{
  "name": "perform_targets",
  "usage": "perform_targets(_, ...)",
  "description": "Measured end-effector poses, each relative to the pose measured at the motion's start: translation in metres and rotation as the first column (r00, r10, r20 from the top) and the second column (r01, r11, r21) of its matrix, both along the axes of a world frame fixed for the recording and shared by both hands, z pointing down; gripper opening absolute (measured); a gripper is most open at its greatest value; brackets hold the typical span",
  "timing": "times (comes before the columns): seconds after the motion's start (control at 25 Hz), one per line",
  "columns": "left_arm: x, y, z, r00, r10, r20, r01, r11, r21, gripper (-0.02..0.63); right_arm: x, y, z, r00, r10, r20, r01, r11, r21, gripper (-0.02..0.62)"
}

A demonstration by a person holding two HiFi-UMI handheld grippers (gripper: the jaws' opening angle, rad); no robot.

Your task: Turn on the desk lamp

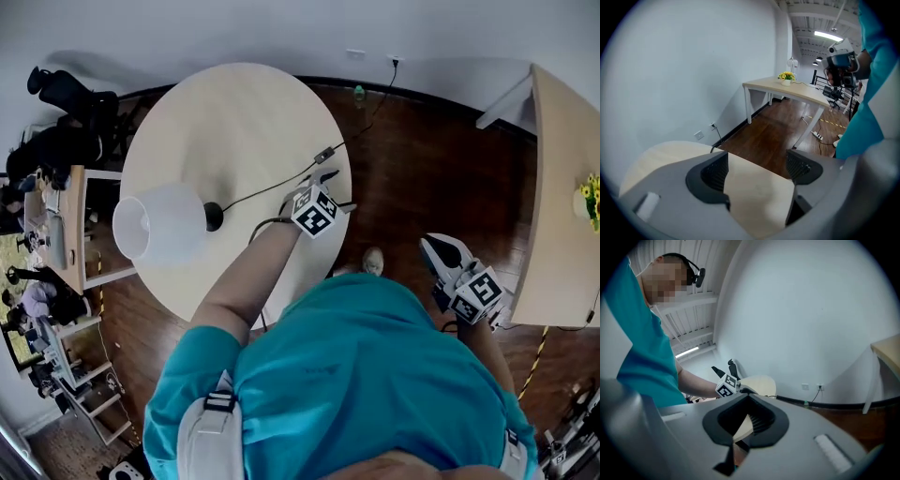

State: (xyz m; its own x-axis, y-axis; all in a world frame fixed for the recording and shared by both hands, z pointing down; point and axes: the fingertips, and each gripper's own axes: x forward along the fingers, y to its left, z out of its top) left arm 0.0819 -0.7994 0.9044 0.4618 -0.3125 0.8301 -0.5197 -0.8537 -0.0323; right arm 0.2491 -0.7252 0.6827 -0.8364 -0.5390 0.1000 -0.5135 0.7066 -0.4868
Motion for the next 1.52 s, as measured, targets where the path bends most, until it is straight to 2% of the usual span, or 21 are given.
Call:
perform_targets(0.24,-0.016,-0.049,0.008,0.997,-0.055,-0.054,0.048,0.991,-0.124,0.372,-0.015,-0.011,0.004,0.998,0.045,-0.036,-0.048,0.996,-0.079,0.002)
perform_targets(0.52,-0.017,-0.068,0.047,0.997,-0.079,-0.005,0.076,0.967,-0.242,0.387,-0.016,-0.018,0.029,0.998,0.044,-0.048,-0.050,0.992,-0.116,0.002)
perform_targets(0.68,-0.013,-0.076,0.045,0.998,-0.059,-0.002,0.057,0.975,-0.215,0.387,-0.011,-0.022,0.025,0.997,0.055,-0.048,-0.060,0.991,-0.117,0.002)
perform_targets(0.8,-0.014,-0.062,0.064,0.999,-0.047,0.019,0.051,0.960,-0.277,0.387,-0.007,-0.023,0.024,0.997,0.060,-0.048,-0.065,0.991,-0.118,0.002)
perform_targets(0.92,-0.015,-0.062,0.068,0.999,-0.042,0.028,0.048,0.961,-0.274,0.387,-0.005,-0.022,0.025,0.997,0.059,-0.048,-0.064,0.991,-0.118,0.002)
perform_targets(1.04,-0.018,-0.066,0.068,0.999,-0.037,0.022,0.041,0.962,-0.270,0.383,-0.005,-0.022,0.027,0.997,0.057,-0.048,-0.063,0.990,-0.123,0.002)
perform_targets(1.24,-0.018,-0.069,0.063,0.999,-0.023,-0.028,0.015,0.962,-0.272,0.370,-0.006,-0.022,0.028,0.998,0.054,-0.042,-0.058,0.990,-0.125,0.002)
perform_targets(1.52,-0.018,-0.065,0.066,0.999,0.014,-0.029,-0.021,0.965,-0.260,0.370,-0.005,-0.022,0.029,0.998,0.054,-0.038,-0.059,0.990,-0.131,0.002)
